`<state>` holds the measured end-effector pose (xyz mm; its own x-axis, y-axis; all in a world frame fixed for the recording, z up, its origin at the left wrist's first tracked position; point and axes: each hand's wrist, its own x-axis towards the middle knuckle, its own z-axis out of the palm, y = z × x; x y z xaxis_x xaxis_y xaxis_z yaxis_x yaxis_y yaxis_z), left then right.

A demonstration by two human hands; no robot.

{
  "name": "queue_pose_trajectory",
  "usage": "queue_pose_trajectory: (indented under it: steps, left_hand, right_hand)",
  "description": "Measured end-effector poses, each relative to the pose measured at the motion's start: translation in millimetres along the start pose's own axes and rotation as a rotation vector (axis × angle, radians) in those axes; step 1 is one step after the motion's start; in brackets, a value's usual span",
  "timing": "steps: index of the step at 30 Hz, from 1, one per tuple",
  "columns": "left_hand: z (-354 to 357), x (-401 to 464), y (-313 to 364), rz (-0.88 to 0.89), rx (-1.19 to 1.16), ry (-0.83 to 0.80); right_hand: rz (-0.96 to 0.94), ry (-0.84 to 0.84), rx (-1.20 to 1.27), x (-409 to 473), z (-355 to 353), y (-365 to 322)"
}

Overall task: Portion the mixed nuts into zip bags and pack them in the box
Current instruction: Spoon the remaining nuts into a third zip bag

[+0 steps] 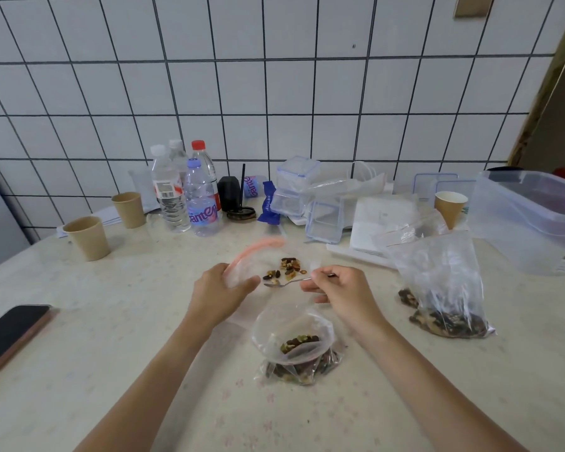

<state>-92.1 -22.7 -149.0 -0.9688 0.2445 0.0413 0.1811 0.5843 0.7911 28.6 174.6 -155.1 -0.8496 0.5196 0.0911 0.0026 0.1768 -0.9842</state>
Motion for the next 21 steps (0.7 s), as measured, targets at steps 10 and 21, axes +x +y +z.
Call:
queue_pose_trajectory:
  steps: [10, 21]
  left_hand:
    - [8, -5, 16, 0.020, -0.324, -0.082]
    - [5, -7, 22, 0.023, -0.411, -0.055]
  right_hand:
    - [0.082, 0.143, 0.036, 17, 15, 21]
    - [0.049, 0.210, -0.003, 18, 14, 23]
